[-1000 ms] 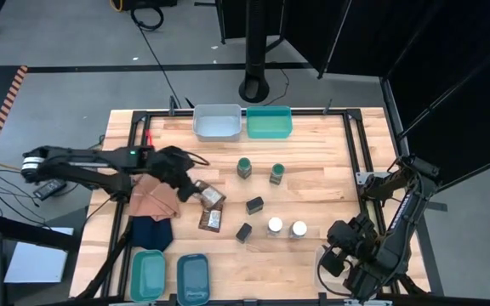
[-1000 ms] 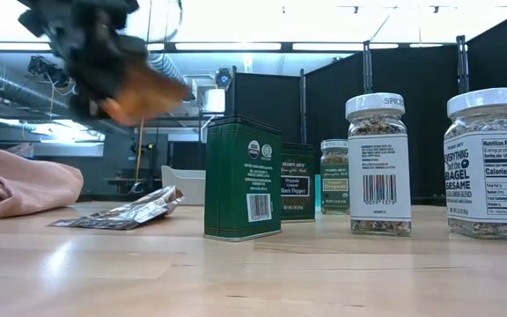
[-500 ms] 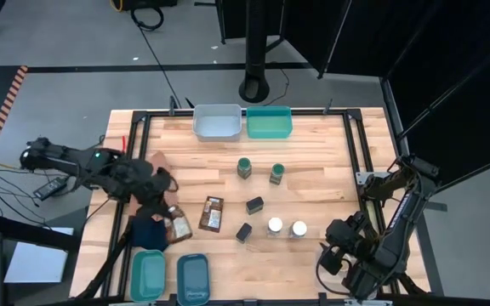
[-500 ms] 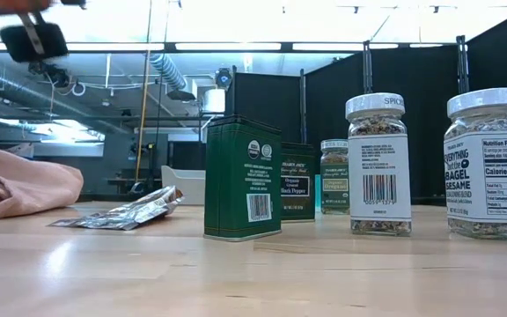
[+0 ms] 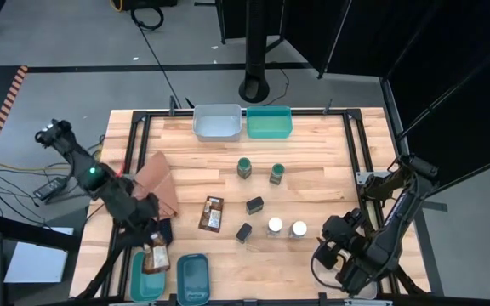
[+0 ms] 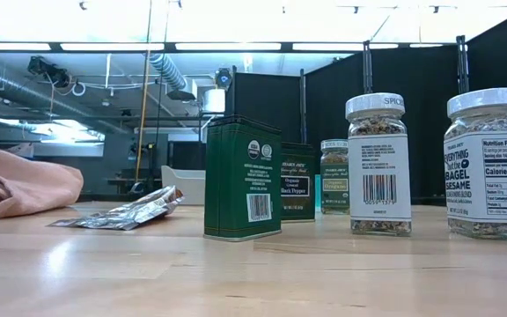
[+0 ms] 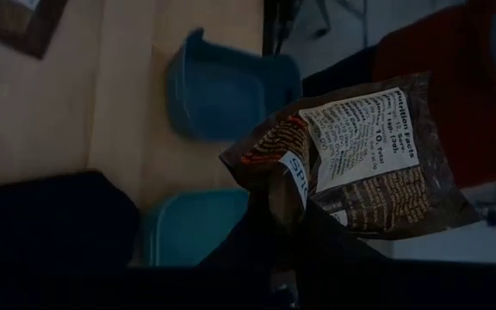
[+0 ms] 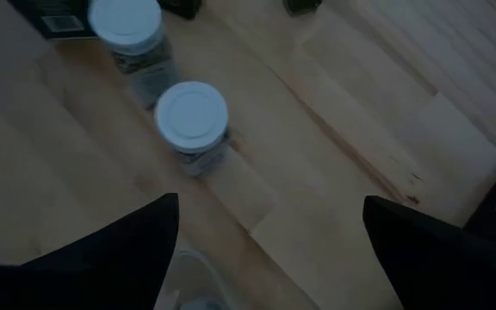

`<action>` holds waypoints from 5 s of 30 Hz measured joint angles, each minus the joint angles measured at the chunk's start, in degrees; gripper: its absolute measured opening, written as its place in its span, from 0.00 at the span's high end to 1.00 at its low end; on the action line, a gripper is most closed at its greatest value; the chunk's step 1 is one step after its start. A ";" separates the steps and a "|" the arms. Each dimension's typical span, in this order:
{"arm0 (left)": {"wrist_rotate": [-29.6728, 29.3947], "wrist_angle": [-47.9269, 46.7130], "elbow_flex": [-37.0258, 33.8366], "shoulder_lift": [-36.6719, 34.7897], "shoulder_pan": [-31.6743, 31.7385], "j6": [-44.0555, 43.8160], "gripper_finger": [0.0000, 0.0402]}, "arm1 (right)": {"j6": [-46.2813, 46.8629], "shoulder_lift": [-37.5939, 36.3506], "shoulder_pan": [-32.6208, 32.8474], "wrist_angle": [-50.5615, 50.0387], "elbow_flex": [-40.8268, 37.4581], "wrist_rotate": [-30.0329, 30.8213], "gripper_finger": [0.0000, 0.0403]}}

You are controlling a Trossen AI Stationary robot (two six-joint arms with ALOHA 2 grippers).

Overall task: Sort spices by type
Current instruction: Put the top orange spice pack into the green bin, then put the orange spice pack into the green bin

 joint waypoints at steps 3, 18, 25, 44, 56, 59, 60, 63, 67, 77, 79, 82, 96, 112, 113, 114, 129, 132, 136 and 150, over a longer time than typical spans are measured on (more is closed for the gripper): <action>-0.66 0.55 0.00 2.40 -3.80 -1.51 0.96 | 1.21 0.00 -0.24 0.07 -1.07 -0.38 0.07; -4.37 1.60 0.03 14.49 -16.17 -3.12 0.96 | 1.67 0.00 -0.53 0.11 -1.30 -0.42 0.07; -5.15 1.98 0.03 19.07 -17.90 -0.53 0.96 | 1.67 0.00 -0.53 0.11 -1.30 -0.45 0.07; -6.60 0.35 -0.56 24.59 -18.15 0.69 0.91 | 1.30 0.00 -0.51 0.11 -1.30 -0.48 0.07; -6.24 0.35 -0.56 24.59 -18.15 0.30 0.77 | 1.27 0.00 -0.51 0.26 -1.30 -0.48 0.07; -5.45 0.33 -0.56 24.58 -18.15 0.12 0.75 | 1.27 0.00 -0.51 0.28 -1.30 -0.48 0.07; -5.18 0.34 -0.59 24.57 -18.15 0.11 0.75 | 1.27 0.00 -0.51 0.26 -1.30 -0.48 0.07; -4.15 0.33 -0.59 24.57 -18.15 0.10 0.73 | 1.26 0.00 -0.48 0.28 -1.30 -0.48 0.07; -3.50 0.33 -0.59 24.57 -18.15 0.42 0.69 | 1.25 0.00 -0.44 0.26 -1.30 -0.48 0.07; -1.15 0.40 -0.59 24.55 -18.15 0.51 0.51 | -0.57 0.00 -0.44 0.26 -1.30 -0.46 0.07; -0.70 0.36 -0.59 24.55 -18.15 0.54 0.47 | -0.78 0.00 -0.44 0.26 -1.30 -0.46 0.07; -0.61 0.31 -0.59 24.55 -17.65 0.37 0.41 | -1.20 0.00 -0.44 0.26 -1.30 -0.45 0.07; -4.91 -5.38 3.07 20.97 -4.93 5.62 0.37 | -1.33 0.00 -0.44 0.26 -1.30 -0.42 0.07; -20.24 -2.82 8.33 20.74 23.26 38.48 0.37 | -1.81 0.00 -0.31 0.06 -1.30 3.22 0.07; -19.34 -0.51 8.33 21.11 25.41 41.46 0.37 | -1.89 0.00 -0.29 -0.01 -1.30 3.44 0.07; -18.01 2.00 8.33 21.65 27.51 44.23 0.37 | -2.09 0.00 -0.29 -0.02 -1.30 3.73 0.07; -3.35 11.51 8.33 38.43 42.66 74.51 0.37 | -2.64 -0.02 -0.27 0.30 -1.30 4.35 0.07; -0.11 12.19 8.33 41.10 44.73 75.87 0.37 | -2.62 -0.02 -0.27 0.66 -1.30 4.35 0.07; 3.46 11.84 8.33 44.36 46.22 77.88 0.37 | -2.62 -0.02 -0.27 0.88 -1.30 4.32 0.07; 10.40 11.91 8.33 53.72 46.54 79.86 0.49 | -2.60 -0.02 -0.27 0.94 -1.30 4.09 0.07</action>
